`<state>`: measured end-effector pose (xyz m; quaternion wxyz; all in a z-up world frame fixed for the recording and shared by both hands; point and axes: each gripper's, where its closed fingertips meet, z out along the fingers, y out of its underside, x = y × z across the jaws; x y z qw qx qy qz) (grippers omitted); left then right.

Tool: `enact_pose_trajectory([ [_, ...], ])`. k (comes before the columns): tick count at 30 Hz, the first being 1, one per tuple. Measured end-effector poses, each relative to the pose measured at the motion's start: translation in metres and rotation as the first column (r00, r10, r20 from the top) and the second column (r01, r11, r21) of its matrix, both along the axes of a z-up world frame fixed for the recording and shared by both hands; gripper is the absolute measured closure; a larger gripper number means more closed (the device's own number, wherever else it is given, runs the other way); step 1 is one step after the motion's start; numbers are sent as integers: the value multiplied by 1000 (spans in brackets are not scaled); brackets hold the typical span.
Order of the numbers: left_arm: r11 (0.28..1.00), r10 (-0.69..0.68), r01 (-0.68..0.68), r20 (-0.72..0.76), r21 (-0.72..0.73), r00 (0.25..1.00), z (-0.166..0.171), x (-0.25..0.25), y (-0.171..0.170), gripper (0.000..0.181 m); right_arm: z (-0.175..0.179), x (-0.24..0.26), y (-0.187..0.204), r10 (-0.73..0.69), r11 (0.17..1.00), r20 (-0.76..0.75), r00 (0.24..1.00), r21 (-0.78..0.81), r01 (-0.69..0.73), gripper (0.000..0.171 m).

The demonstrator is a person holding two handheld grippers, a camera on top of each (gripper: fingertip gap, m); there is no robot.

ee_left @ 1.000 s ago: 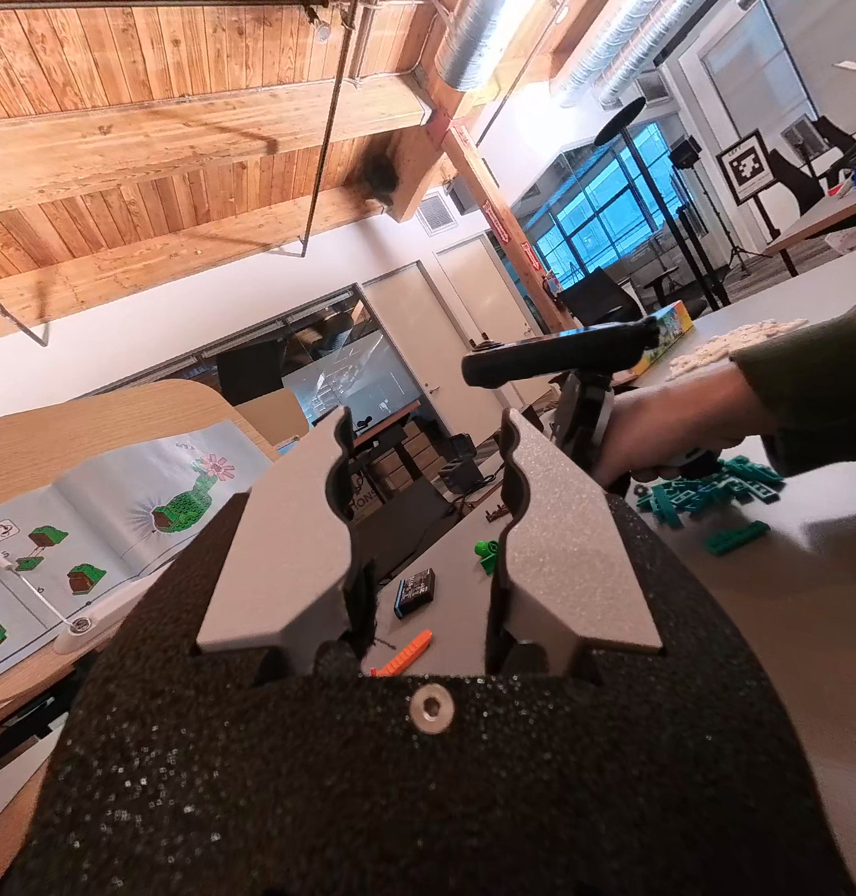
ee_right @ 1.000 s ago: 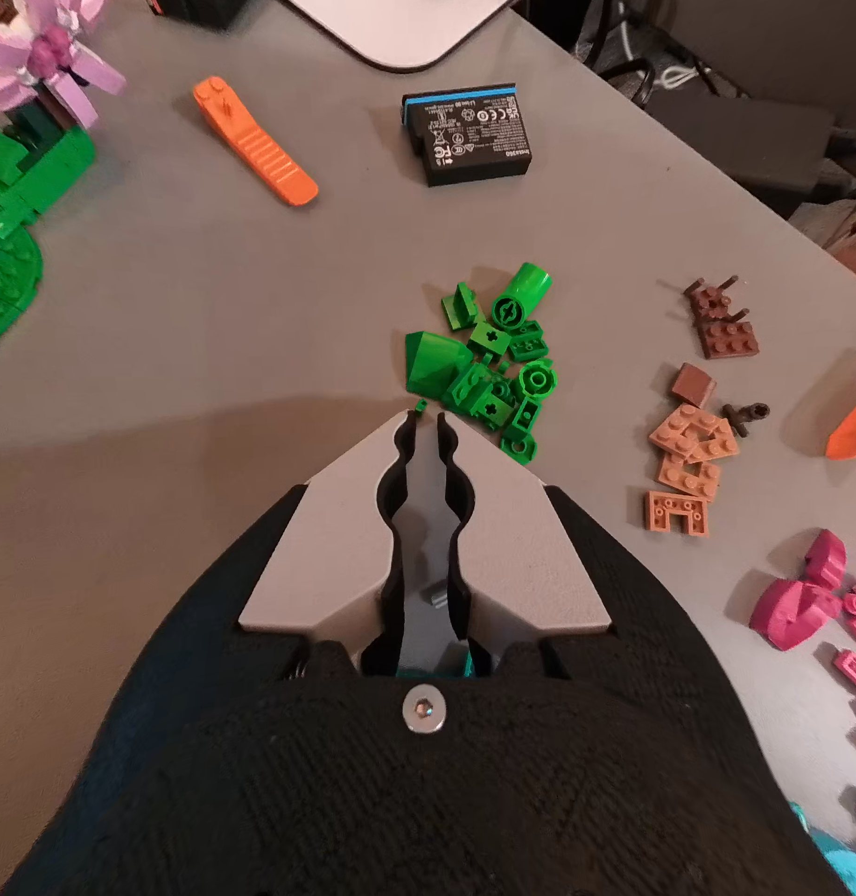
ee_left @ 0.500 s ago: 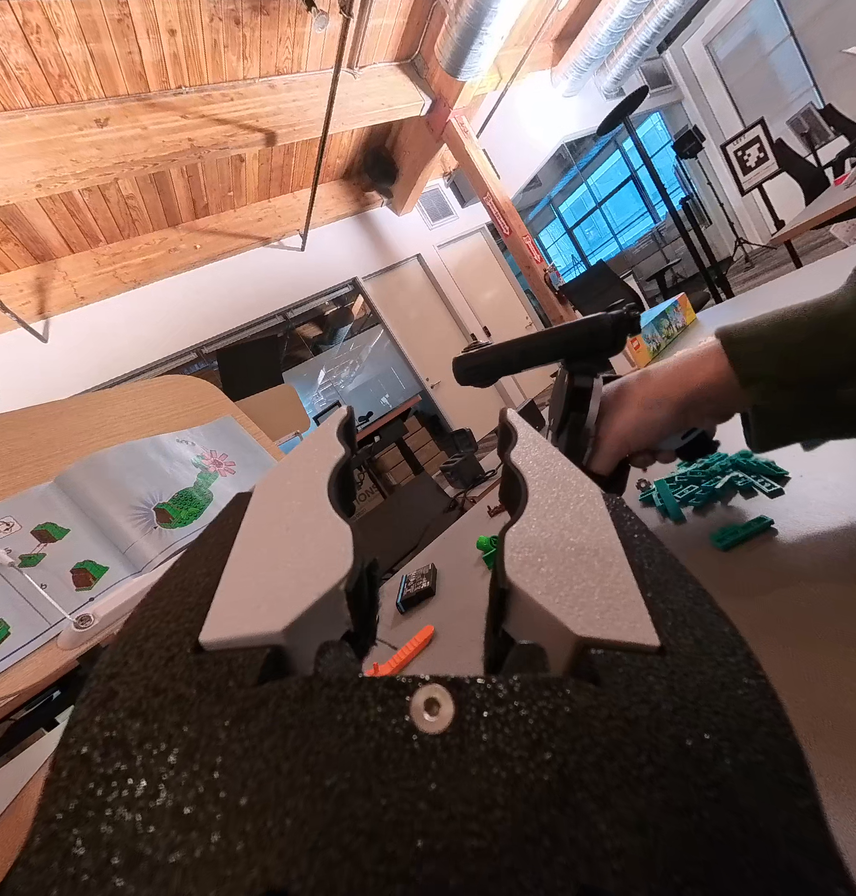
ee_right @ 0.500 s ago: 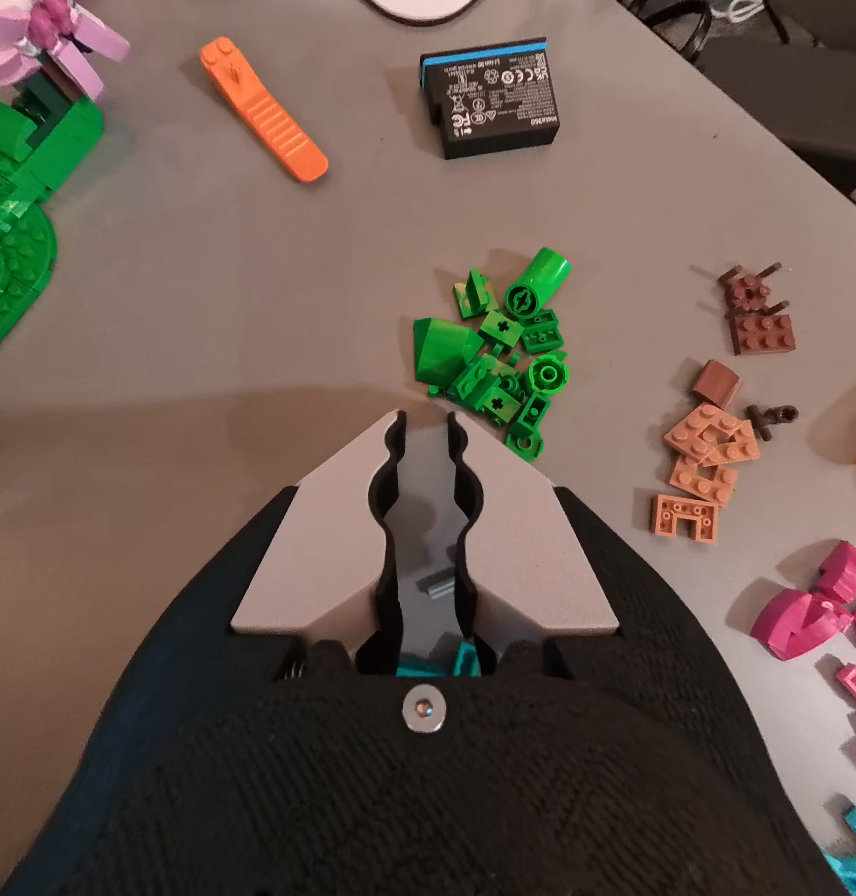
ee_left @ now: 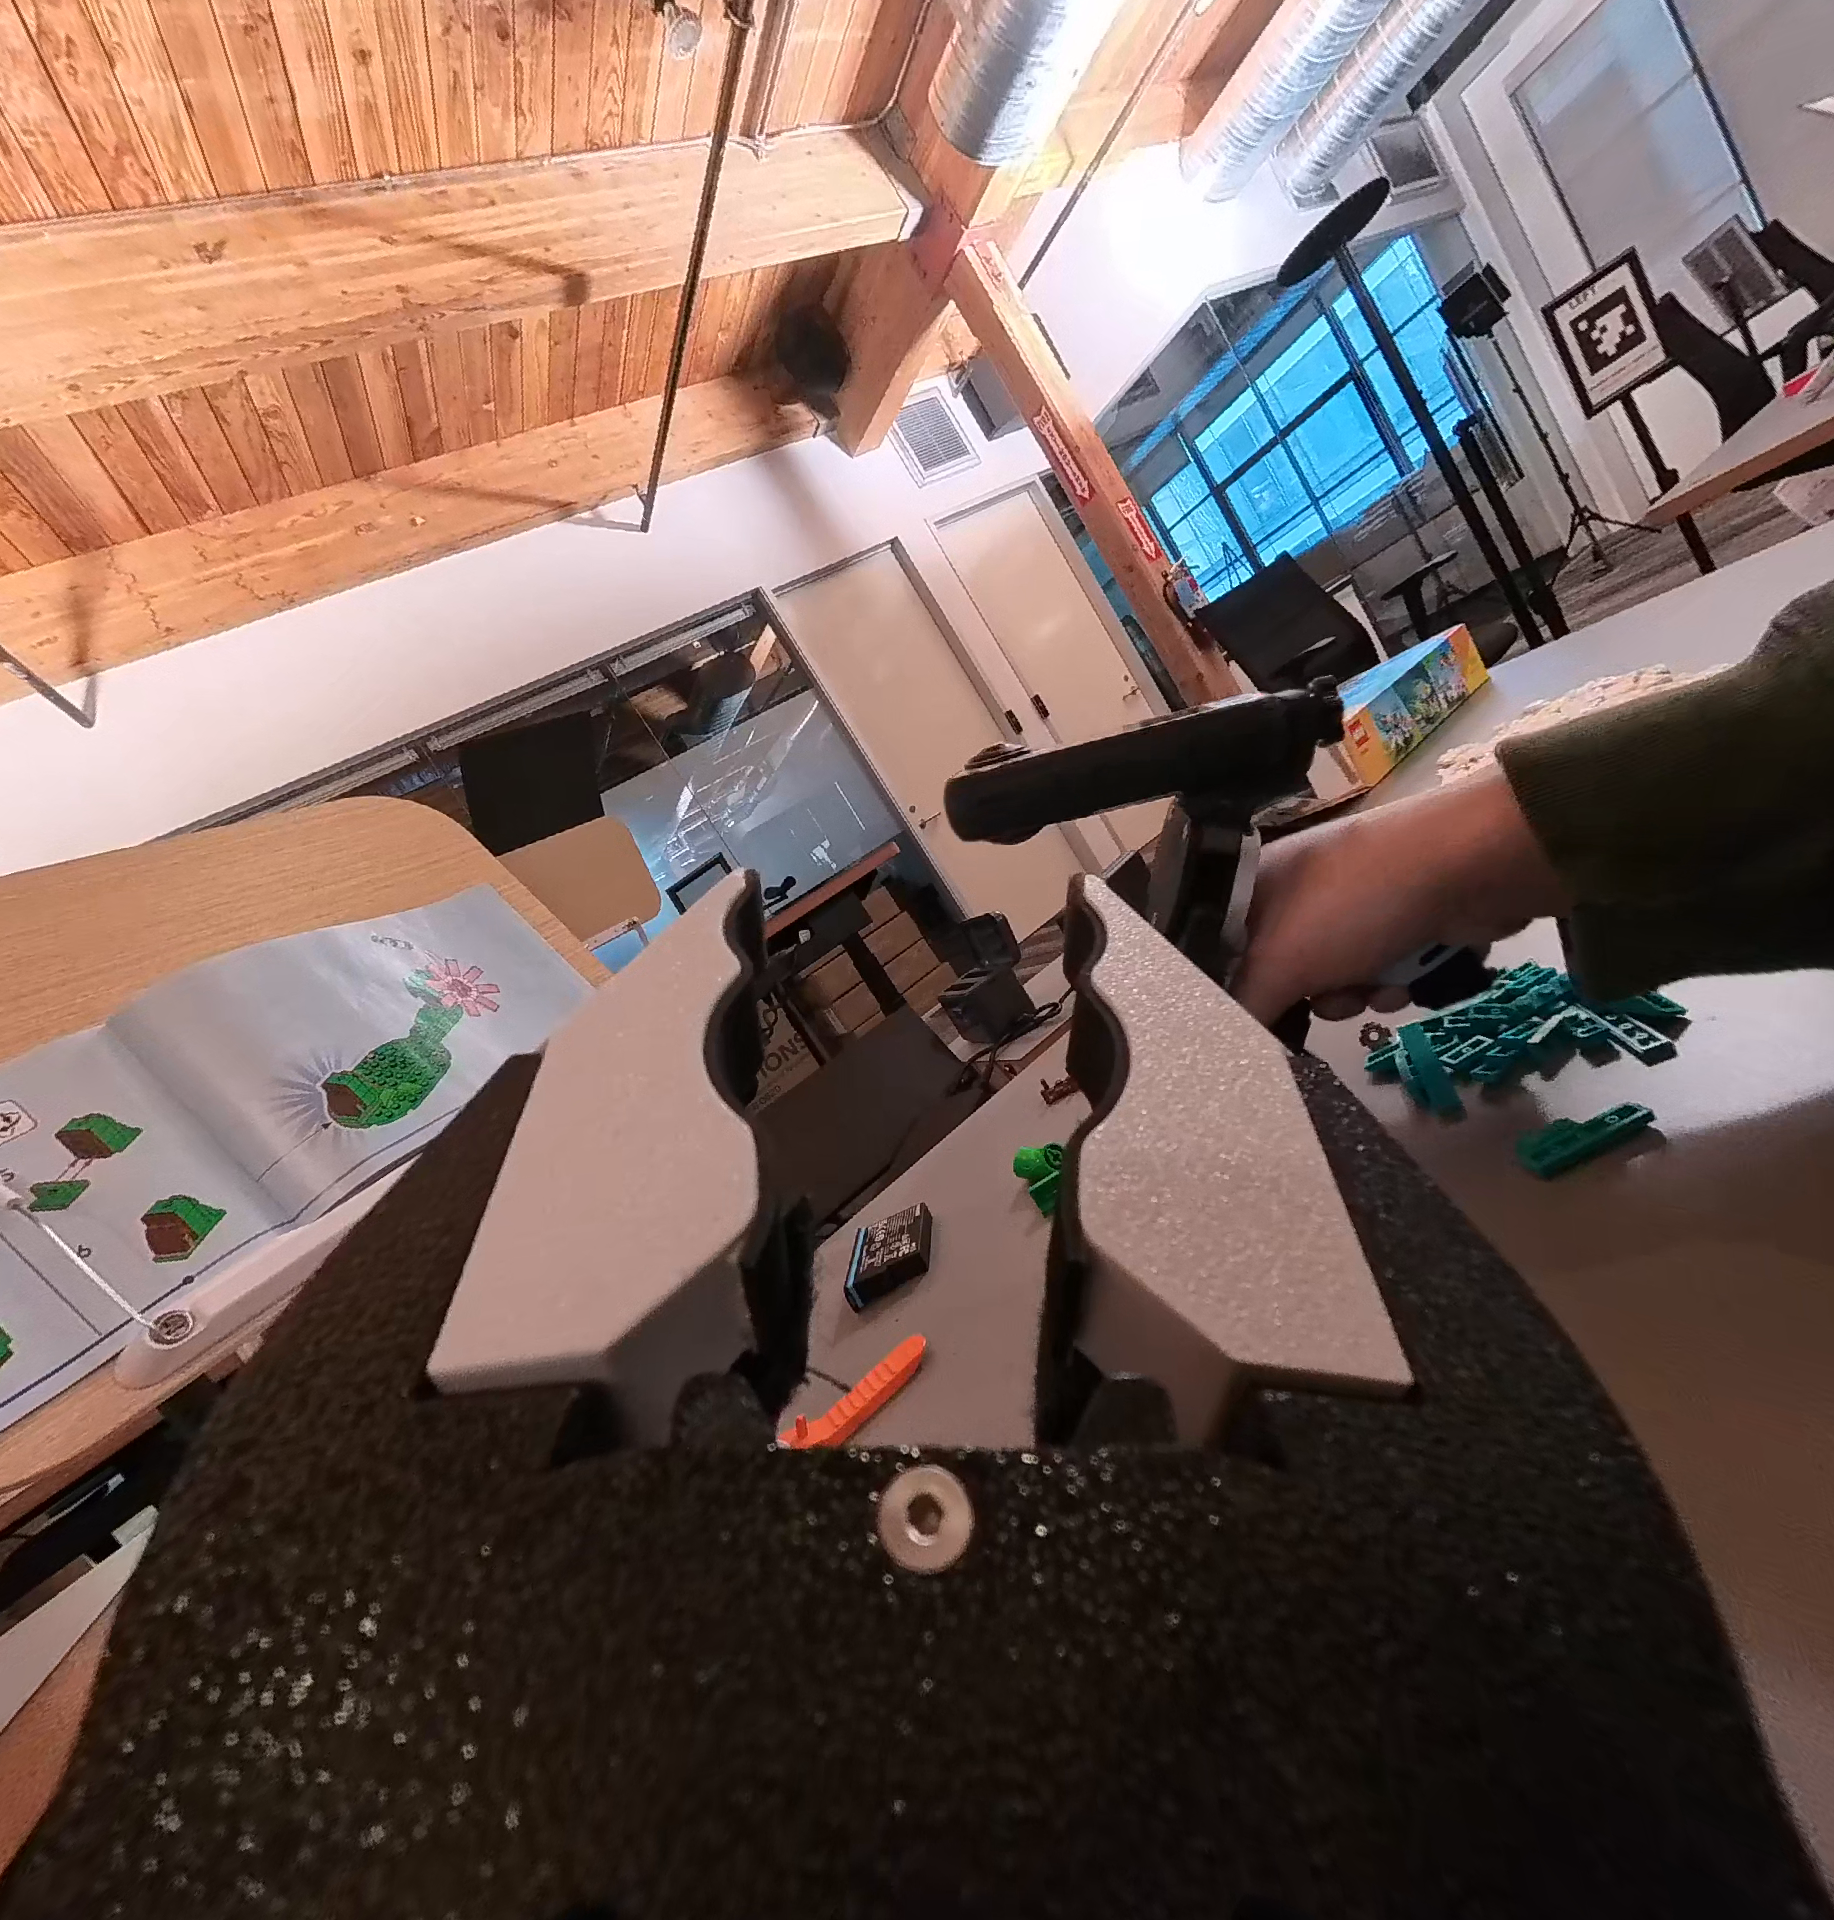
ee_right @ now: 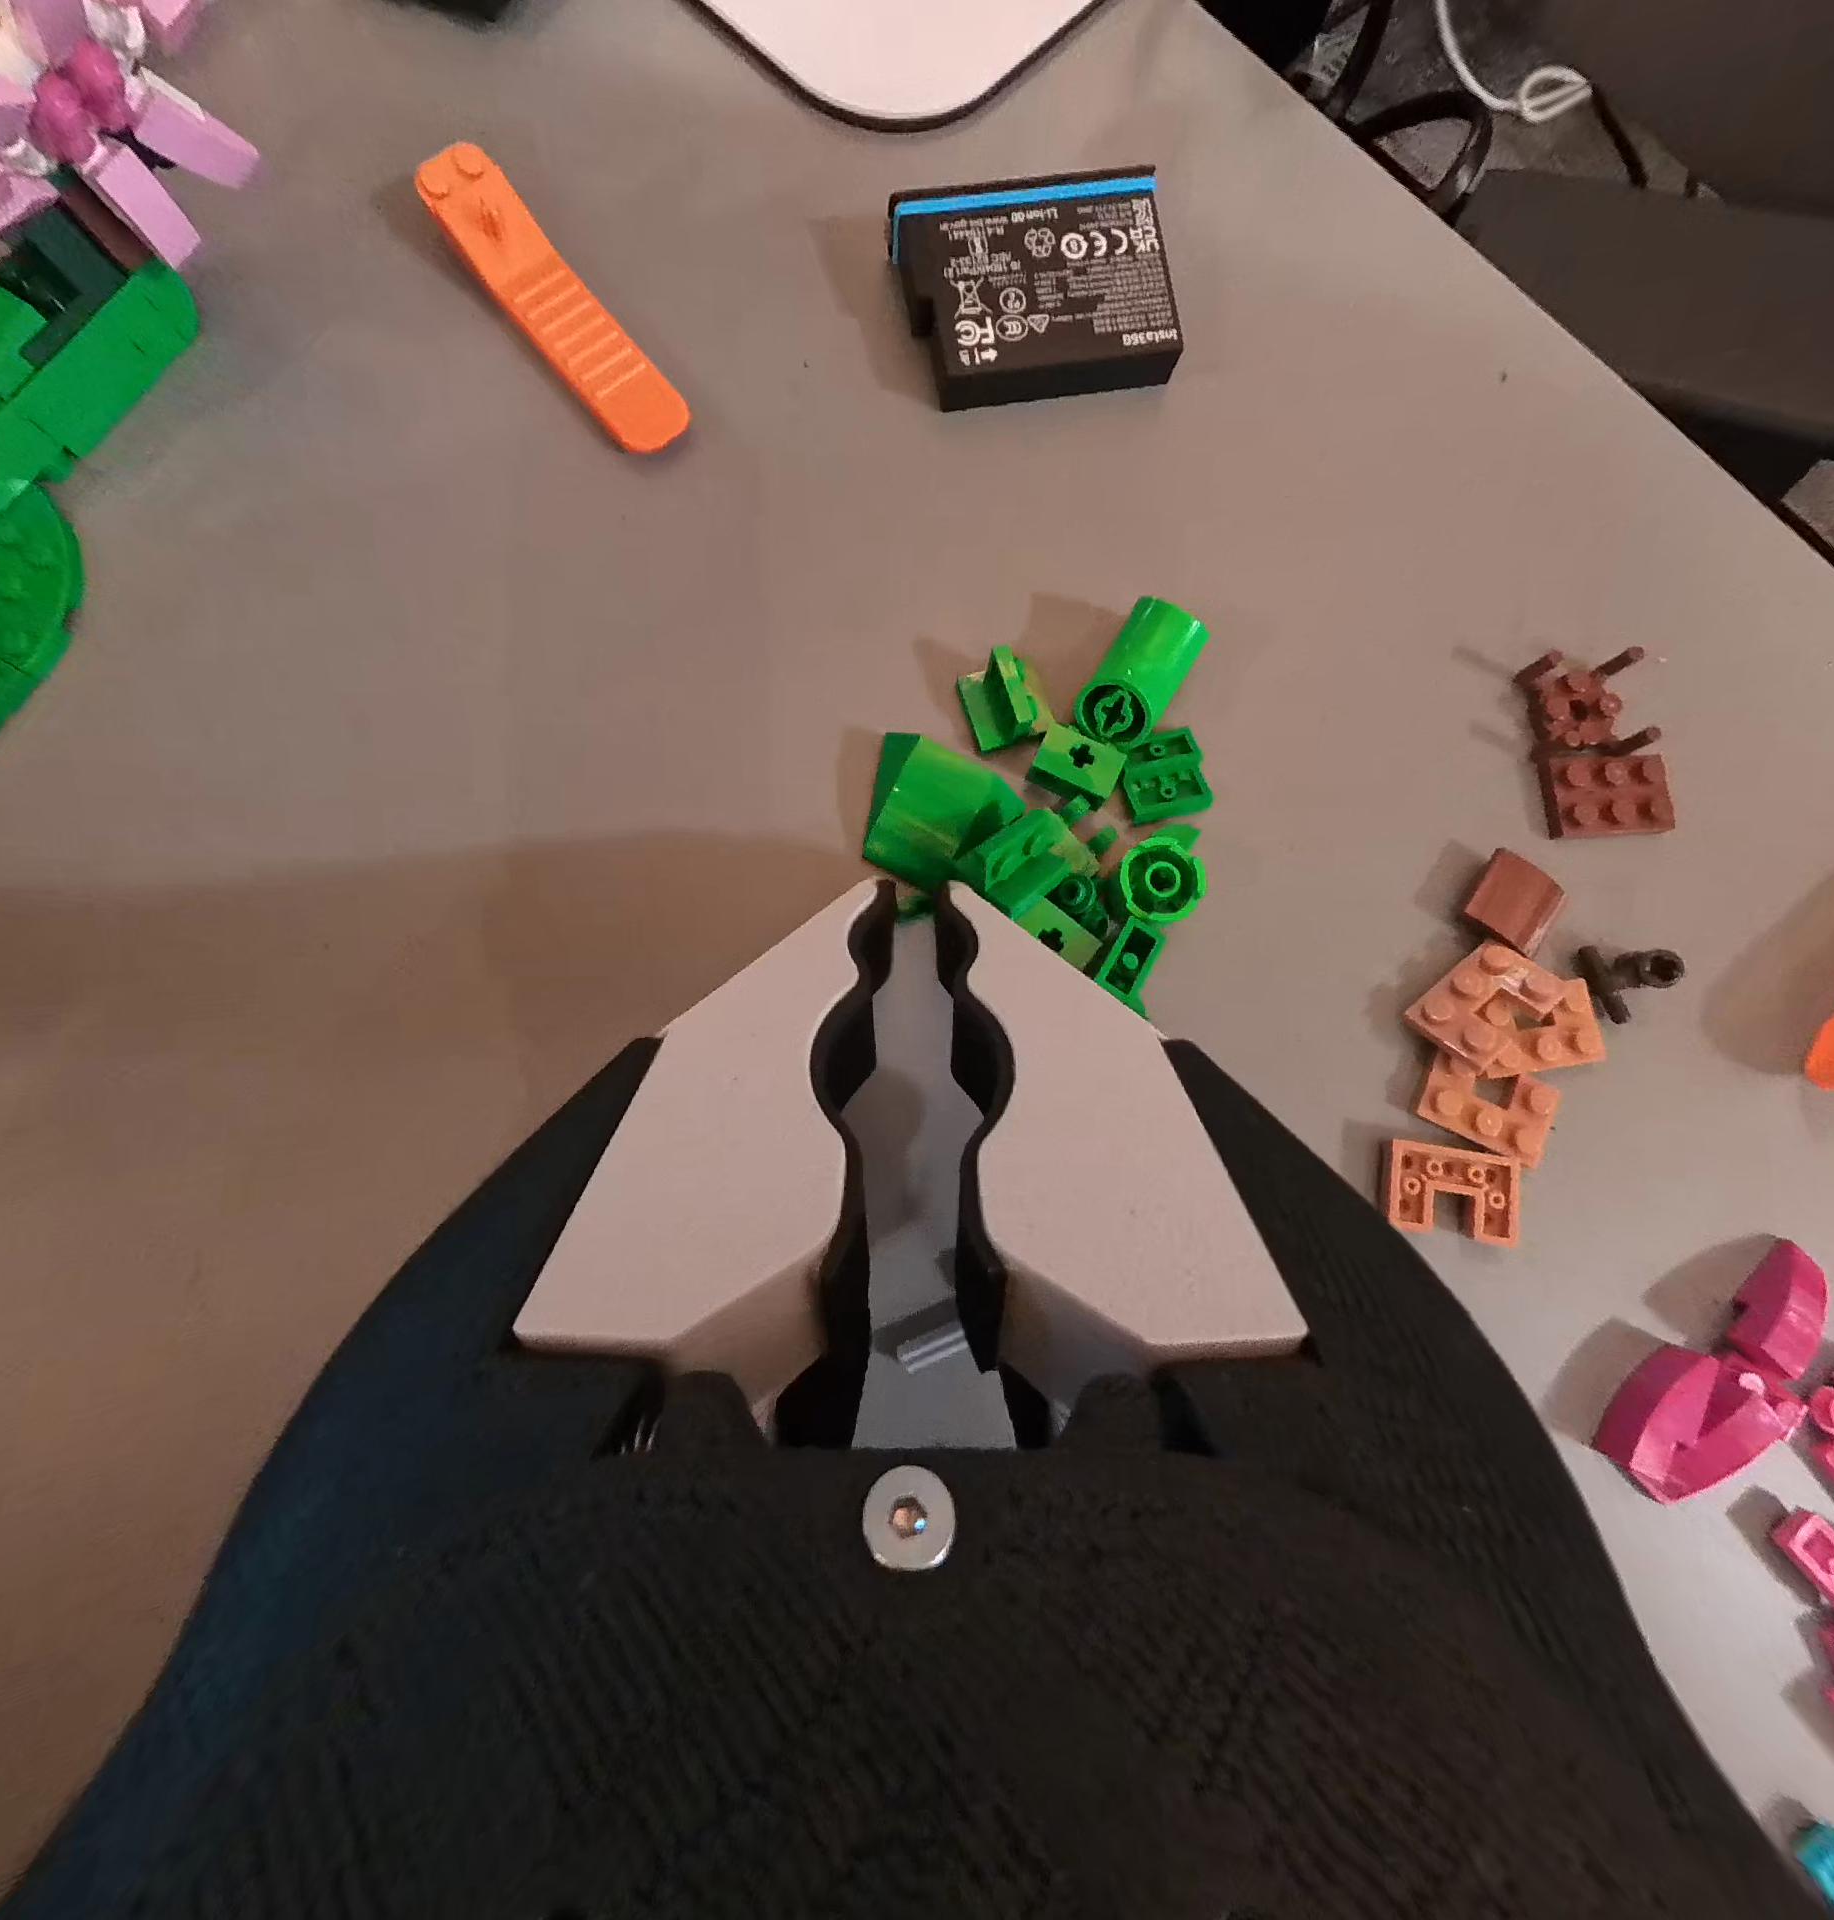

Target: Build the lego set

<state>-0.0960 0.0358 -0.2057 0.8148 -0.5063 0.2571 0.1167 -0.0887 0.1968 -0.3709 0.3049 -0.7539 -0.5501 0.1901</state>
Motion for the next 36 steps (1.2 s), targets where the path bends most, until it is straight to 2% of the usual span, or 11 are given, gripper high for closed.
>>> enact_pose_trajectory([
  [4, 1000, 5, -5, 4, 6, 1000, 1, -1, -1, 127, 4, 2, -13, 92, 996, 3, 996, 11, -92, 165],
  [7, 1000, 13, -13, 8, 18, 1000, 4, -4, -2, 127, 20, 1, -46, 302, 953, -53, 952, 57, -299, 166],
  [11, 999, 31, -32, 23, 37, 999, 9, -10, -4, 127, 37, 9, -129, 647, 762, -109, 755, 133, -634, 166],
  [15, 998, 50, -51, 28, 26, 998, 8, -15, -2, 127, 33, 23, -190, 788, 616, -98, 608, 130, -777, 166],
  [20, 999, 43, -44, 27, 22, 999, 8, -13, -2, 127, 18, 31, -226, 834, 552, -61, 548, 80, -830, 166],
  [24, 999, 39, -40, 23, 15, 999, 7, -12, -1, 127, 2, 33, -227, 835, 548, 20, 550, 61, -834, 166],
  [33, 999, 39, -39, 18, 7, 999, 5, -11, 0, 127, 1, 32, -225, 824, 564, 21, 566, 65, -823, 165],
  [36, 999, 38, -38, 16, 5, 999, 4, -10, 0, 127, 2, 31, -226, 817, 576, 5, 577, 51, -816, 144],
])
